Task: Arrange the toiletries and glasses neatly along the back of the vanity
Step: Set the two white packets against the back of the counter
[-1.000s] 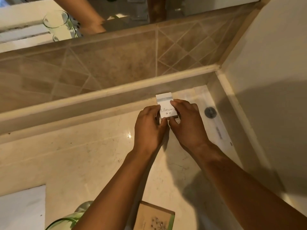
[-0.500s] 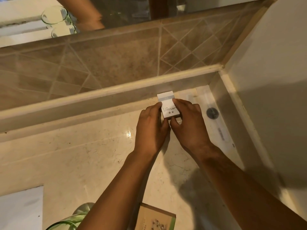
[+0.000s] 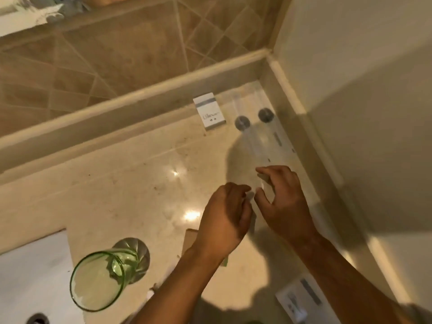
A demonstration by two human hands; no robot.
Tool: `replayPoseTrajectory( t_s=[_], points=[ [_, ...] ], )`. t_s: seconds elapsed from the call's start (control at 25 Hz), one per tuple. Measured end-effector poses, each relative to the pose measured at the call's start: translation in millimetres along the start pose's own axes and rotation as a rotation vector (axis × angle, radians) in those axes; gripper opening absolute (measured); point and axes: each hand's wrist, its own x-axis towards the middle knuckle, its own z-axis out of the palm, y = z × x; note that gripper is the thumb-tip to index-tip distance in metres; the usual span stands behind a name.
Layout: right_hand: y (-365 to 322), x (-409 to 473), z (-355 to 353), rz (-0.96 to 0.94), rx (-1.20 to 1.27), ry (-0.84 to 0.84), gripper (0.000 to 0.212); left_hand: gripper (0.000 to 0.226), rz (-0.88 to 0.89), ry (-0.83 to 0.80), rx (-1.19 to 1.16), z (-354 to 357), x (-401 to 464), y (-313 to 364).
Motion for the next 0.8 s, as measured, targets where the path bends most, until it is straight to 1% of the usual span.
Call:
replayPoseTrajectory(
  t_s=[0.12, 0.24, 0.32, 0.4, 0.48, 0.56, 0.68, 0.8],
  points=[
    [13.3, -42.1, -25.3, 0.100, -0.061, 0.002, 0.040, 0.017, 0.107, -0.181, -0.004, 13.1, -21.8, 18.7],
    [20.3, -93.4, -47.3, 0.178, -0.079, 0.055, 0.034, 0.013, 0.192, -0.324, -0.021, 21.6, -38.4, 32.8],
    [24.9, -132.5, -53.8, 0.248, -0.102, 0.106, 0.030, 0.011, 0.224, -0.402, -0.018, 29.0, -49.9, 37.3],
    [29.5, -167.3, -56.9, 0.320, -0.106, 0.141, 0.029, 0.016, 0.209, -0.473, 0.004, 36.6, -60.4, 39.7],
    [34.6, -194.1, -57.7, 0.377, -0.107, 0.141, 0.034, 0.027, 0.163, -0.512, 0.039, 40.9, -69.8, 43.4],
    [37.6, -212.8, -53.6, 0.441, -0.094, 0.126, 0.044, 0.035, 0.144, -0.553, 0.072, 41.9, -77.6, 46.2],
    [36.8, -229.9, -42.7, 0.491, -0.080, 0.107, 0.058, 0.047, 0.174, -0.669, 0.136, 40.3, -90.9, 49.1],
    [34.4, -239.3, -35.5, 0.517, 0.012, 0.122, 0.061, 0.053, 0.191, -0.724, 0.148, 41.4, -105.8, 52.6]
  ],
)
